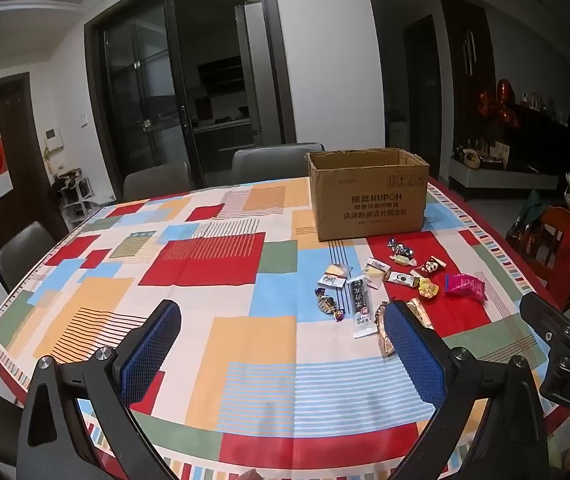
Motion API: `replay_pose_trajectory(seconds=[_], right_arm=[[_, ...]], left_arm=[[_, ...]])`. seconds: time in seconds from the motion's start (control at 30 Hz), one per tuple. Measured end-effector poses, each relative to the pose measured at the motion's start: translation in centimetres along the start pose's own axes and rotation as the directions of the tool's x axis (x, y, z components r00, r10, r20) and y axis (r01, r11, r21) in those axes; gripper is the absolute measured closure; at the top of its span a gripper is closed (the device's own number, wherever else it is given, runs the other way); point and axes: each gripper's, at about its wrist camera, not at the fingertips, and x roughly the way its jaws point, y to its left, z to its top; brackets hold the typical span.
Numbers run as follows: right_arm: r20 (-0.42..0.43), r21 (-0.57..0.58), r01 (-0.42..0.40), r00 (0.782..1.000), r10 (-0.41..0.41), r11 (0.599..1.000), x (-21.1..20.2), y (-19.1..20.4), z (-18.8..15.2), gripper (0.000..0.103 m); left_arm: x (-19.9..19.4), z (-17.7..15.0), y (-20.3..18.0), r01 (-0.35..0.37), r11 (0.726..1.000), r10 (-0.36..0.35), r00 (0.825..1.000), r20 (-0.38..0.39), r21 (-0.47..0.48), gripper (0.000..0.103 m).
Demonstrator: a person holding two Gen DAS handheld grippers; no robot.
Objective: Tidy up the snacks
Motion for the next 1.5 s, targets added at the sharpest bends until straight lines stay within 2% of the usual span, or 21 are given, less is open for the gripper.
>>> replay_pose_trajectory(seconds=[0.37,0.7,1.5], right_arm=[[-0.002,0.002,-0.004,1.0,0.004,1.0,0.0,0.0,0.0,0.0],[0.0,0.004,-0.006,1.0,0.006,1.0,-0.2,-0.3,0.0,0.0],[0.001,0.006,-0.01,1.0,0.01,1.0,-0.3,-0.1,0.2,0.0]], left_arm=[[-0.4,0.7,-0.2,0.028,1.0,-0.028,1.0,0.01,-0.002,0.0],[-0.7,0.6,0.0,0.025,1.0,-0.025,0.999,0.034,-0.012,0.0],[-0.8,0.9,0.3,0.033,0.999,-0.032,0.999,0.031,-0.016,0.0]])
